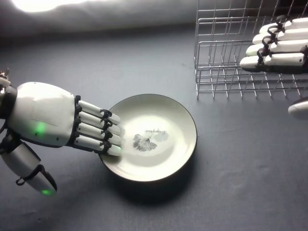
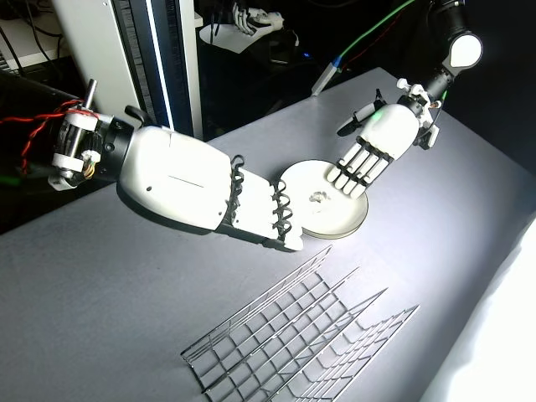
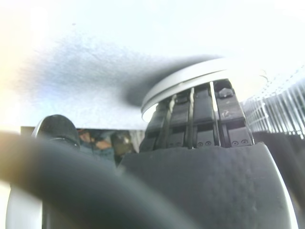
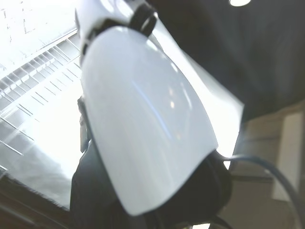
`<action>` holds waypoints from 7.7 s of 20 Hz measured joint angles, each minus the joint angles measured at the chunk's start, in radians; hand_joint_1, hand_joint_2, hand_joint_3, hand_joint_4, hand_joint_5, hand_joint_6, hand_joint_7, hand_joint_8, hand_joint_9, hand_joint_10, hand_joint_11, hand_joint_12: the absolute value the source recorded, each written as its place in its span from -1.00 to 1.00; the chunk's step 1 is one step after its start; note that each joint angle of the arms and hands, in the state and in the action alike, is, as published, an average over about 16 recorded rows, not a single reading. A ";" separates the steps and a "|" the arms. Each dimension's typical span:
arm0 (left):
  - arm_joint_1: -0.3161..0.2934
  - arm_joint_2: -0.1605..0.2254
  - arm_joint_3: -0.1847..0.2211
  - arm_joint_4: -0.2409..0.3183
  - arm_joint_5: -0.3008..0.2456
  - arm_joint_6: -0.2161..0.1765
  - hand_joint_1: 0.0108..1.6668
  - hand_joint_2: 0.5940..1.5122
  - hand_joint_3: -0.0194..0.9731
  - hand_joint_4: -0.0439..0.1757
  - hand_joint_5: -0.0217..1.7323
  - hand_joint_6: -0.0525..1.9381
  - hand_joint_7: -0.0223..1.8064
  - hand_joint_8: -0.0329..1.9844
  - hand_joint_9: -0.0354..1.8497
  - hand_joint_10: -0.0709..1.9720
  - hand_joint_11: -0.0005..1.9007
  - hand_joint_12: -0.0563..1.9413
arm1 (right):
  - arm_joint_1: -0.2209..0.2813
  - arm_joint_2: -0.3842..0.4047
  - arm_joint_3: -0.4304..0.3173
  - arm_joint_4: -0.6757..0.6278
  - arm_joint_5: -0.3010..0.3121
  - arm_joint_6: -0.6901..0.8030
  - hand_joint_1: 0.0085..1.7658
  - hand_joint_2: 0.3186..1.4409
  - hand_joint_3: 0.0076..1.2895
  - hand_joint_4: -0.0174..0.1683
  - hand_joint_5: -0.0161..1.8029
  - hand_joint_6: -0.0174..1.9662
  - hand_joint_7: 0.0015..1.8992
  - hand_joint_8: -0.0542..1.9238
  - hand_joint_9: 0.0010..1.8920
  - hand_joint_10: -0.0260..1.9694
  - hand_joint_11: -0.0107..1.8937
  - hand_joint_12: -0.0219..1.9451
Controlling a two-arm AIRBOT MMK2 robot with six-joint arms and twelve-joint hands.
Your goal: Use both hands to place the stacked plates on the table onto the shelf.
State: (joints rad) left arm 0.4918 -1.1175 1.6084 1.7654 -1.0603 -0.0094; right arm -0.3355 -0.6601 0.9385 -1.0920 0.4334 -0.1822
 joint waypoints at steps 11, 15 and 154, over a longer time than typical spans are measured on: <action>0.022 -0.016 -0.050 -0.016 0.030 0.028 -0.99 0.18 -0.95 -0.68 -0.98 -0.97 -0.98 -0.98 -0.96 -0.92 -0.98 -0.94 | -0.002 -0.003 0.025 -0.065 0.145 -0.055 -0.90 0.90 -0.99 -0.77 -0.95 -0.96 -0.97 -0.93 -0.98 -0.96 -0.97 -0.96; 0.025 -0.024 -0.069 -0.021 0.042 0.033 -0.99 0.18 -0.95 -0.68 -0.98 -0.97 -0.98 -0.98 -0.96 -0.92 -0.98 -0.94 | -0.003 -0.003 0.027 -0.070 0.166 -0.067 -0.87 0.91 -0.99 -0.77 -0.95 -0.96 -0.98 -0.93 -0.98 -0.96 -0.97 -0.96; -0.197 0.112 -0.074 0.055 0.115 -0.154 -1.00 0.17 -0.95 -0.60 -0.96 -0.94 -0.96 -0.96 -0.95 -0.92 -0.98 -0.94 | 0.028 -0.381 0.131 -0.069 -0.010 -0.073 0.48 0.08 -0.99 -0.78 0.05 -0.16 0.13 -0.46 0.12 -0.27 0.04 -0.02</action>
State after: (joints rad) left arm 0.2952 -1.0055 1.5347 1.8209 -0.9458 -0.1636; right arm -0.3071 -1.0415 1.0693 -1.1615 0.4230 -0.2549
